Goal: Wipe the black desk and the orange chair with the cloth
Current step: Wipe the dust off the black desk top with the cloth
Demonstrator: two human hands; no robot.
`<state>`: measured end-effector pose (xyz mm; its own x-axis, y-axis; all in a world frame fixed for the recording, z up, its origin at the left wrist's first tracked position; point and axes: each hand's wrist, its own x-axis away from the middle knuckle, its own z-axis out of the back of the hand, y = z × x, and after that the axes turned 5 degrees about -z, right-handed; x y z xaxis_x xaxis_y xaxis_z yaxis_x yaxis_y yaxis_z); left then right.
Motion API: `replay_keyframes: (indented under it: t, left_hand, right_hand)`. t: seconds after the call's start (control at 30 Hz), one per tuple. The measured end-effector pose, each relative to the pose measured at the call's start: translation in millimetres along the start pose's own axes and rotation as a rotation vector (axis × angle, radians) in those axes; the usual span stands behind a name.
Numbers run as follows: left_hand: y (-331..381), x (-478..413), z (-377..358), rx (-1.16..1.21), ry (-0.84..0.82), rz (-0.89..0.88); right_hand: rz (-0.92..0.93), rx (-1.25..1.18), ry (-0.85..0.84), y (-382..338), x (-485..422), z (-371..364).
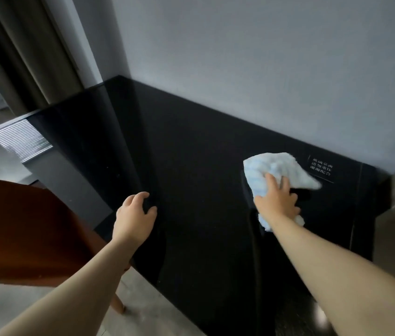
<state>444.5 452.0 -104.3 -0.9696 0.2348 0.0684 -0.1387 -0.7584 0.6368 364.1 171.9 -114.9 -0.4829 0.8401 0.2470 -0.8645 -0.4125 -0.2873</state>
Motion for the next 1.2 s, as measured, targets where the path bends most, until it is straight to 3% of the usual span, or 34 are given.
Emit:
replay_keyframes:
  t: [0.07, 0.1, 0.2, 0.23, 0.27, 0.3, 0.37, 0.43, 0.5, 0.57, 0.63, 0.67, 0.7, 0.73, 0.8, 0.87, 0.9, 0.97, 1.03, 1.1, 1.13, 1.2]
  left_hand:
    - [0.7, 4.2, 0.3, 0.015, 0.025, -0.016]
    - [1.3, 8.0, 0.8, 0.024, 0.039, -0.025]
    - [-0.9, 21.5, 2.1, 0.034, 0.085, -0.083]
    - [-3.9, 25.4, 3.4, 0.039, 0.099, -0.089]
    - [-7.4, 28.9, 5.5, 0.043, 0.105, -0.085]
    - [-11.8, 32.0, 7.3, 0.044, 0.096, -0.075]
    - [-21.2, 39.4, 10.0, 0.036, 0.048, -0.053]
    - [-30.6, 46.9, 12.3, 0.024, 0.002, -0.04]
    - [-40.5, 55.5, 13.8, 0.028, -0.03, -0.032]
    - [-49.9, 64.8, 15.7, 0.029, -0.034, -0.038]
    - [-56.8, 76.4, 18.3, 0.031, -0.033, -0.053]
    - [-60.2, 83.2, 19.9, 0.039, -0.041, -0.066]
    - [-64.4, 89.6, 22.3, 0.051, -0.053, -0.081]
    - [-69.2, 95.5, 25.4, 0.062, -0.066, -0.093]
    - [-80.2, 103.6, 33.8, 0.063, -0.087, -0.108]
    - [-92.0, 109.2, 41.5, 0.045, -0.109, -0.118]
    - [-96.9, 111.4, 44.8, 0.039, -0.12, -0.124]
    - [-103.1, 114.9, 49.7, 0.045, -0.134, -0.132]
    - [-105.5, 118.0, 52.8, 0.051, -0.149, -0.141]
    - [-105.4, 120.8, 53.6, 0.045, -0.155, -0.17]
    - [-105.0, 122.1, 54.7, 0.039, -0.156, -0.189]
    - [-104.5, 123.2, 56.4, 0.033, -0.161, -0.225]
  right_hand:
    - [0.114, -0.034, -0.022, -3.4, 32.5, -20.1]
    - [0.268, -0.078, -0.074, -6.8, 54.5, -30.5]
    - [0.798, -0.327, -0.458, -8.2, 115.1, -36.9]
    - [0.868, -0.406, -0.468, -5.8, 120.9, -29.7]
    - [0.887, -0.485, -0.365, -3.5, 117.3, -22.0]
    - [0.848, -0.528, -0.186, 0.0, 108.6, -15.1]
    - [0.571, -0.518, 0.139, 14.9, 87.8, -1.8]
    - [0.219, -0.386, 0.198, 36.9, 79.9, 6.4]
    - [0.073, -0.152, 0.154, 49.1, 102.0, -5.0]
    - [0.309, -0.136, 0.133, 48.8, 148.1, -28.8]
    - [0.626, -0.291, -0.178, 41.1, 201.0, -43.1]
    - [0.727, -0.378, -0.389, 38.7, 222.5, -42.2]
    - [0.78, -0.453, -0.494, 38.4, 235.4, -38.6]
    - [0.763, -0.549, -0.443, 41.7, 239.7, -33.4]
    - [0.564, -0.755, -0.059, 54.6, 233.7, -26.3]
    - [0.225, -0.685, 0.306, 75.1, 223.0, -20.5]
    - [0.074, -0.563, 0.344, 82.2, 221.7, -22.9]
    - [0.004, -0.318, 0.259, 83.1, 234.6, -40.0]
    - [0.266, -0.236, 0.107, 66.7, 266.5, -60.7]
    - [0.588, -0.316, -0.195, 48.4, 299.9, -67.5]
    - [0.664, -0.378, -0.264, 44.0, 309.1, -66.6]
    - [0.592, -0.546, -0.068, 52.1, 313.7, -59.9]
